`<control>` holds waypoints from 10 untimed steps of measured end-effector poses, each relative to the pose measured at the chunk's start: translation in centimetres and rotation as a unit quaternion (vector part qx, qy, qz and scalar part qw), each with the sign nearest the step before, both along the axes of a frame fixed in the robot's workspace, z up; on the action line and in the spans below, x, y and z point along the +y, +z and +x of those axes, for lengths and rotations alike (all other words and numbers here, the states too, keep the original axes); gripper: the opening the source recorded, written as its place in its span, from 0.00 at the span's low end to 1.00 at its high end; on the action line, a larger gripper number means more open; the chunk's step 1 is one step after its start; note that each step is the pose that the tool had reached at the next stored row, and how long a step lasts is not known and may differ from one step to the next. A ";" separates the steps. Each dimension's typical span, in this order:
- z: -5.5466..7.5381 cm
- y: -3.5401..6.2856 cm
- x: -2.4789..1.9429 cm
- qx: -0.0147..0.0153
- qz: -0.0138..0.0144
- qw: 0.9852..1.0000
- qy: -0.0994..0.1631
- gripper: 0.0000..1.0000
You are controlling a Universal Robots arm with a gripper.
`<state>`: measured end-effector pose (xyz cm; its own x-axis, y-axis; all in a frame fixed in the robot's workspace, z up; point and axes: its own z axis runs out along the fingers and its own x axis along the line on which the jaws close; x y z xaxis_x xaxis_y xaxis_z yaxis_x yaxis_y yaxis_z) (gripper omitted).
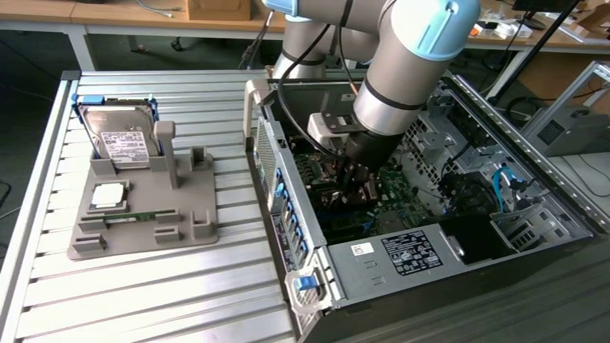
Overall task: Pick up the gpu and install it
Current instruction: 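Insert the gpu into the slot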
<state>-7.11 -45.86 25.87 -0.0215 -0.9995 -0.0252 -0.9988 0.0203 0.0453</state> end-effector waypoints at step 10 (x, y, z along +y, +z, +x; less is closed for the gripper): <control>-0.1 0.10 -0.02 0.000 0.000 1.000 0.000 0.27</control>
<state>-7.16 -45.88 25.97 -0.0214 -0.9995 -0.0248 -0.9988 0.0203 0.0453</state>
